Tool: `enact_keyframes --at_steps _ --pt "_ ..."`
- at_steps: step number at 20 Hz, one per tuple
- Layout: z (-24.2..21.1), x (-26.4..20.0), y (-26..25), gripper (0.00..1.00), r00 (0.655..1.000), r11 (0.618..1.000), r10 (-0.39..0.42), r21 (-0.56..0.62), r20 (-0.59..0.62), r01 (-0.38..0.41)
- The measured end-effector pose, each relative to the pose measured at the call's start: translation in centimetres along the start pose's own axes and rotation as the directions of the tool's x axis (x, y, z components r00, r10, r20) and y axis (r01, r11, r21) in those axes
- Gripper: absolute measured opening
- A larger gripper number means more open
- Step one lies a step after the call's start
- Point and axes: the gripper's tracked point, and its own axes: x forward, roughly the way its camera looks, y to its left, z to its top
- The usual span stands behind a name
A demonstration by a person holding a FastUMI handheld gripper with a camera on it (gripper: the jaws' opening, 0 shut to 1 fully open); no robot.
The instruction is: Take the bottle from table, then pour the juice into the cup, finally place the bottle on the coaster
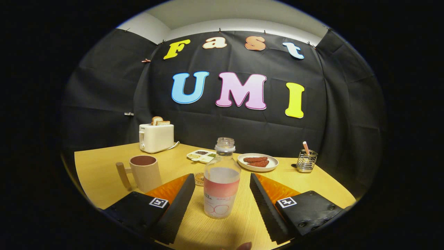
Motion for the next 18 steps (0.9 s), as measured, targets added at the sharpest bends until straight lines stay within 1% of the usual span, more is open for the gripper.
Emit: enact_keyframes --at_steps 4,10,12,13,14,18 --pt "-1.4 1.6 0.1 0.97 1.0 1.0 -0.011 0.018 -0.005 0.011" --pt "-2.3 3.3 0.2 0.97 1.0 0.999 -0.021 0.039 -0.004 0.021" --pt "-2.6 3.7 0.2 0.92 1.0 0.999 -0.025 0.046 -0.01 0.025" --pt "-2.3 3.7 0.2 0.82 1.0 0.999 -0.028 0.047 -0.006 0.028" --pt "-2.5 4.0 0.1 0.79 1.0 0.998 -0.03 0.05 -0.008 0.031" --pt "-2.4 3.5 -0.5 0.75 0.996 0.996 -0.058 0.058 -0.07 0.062"
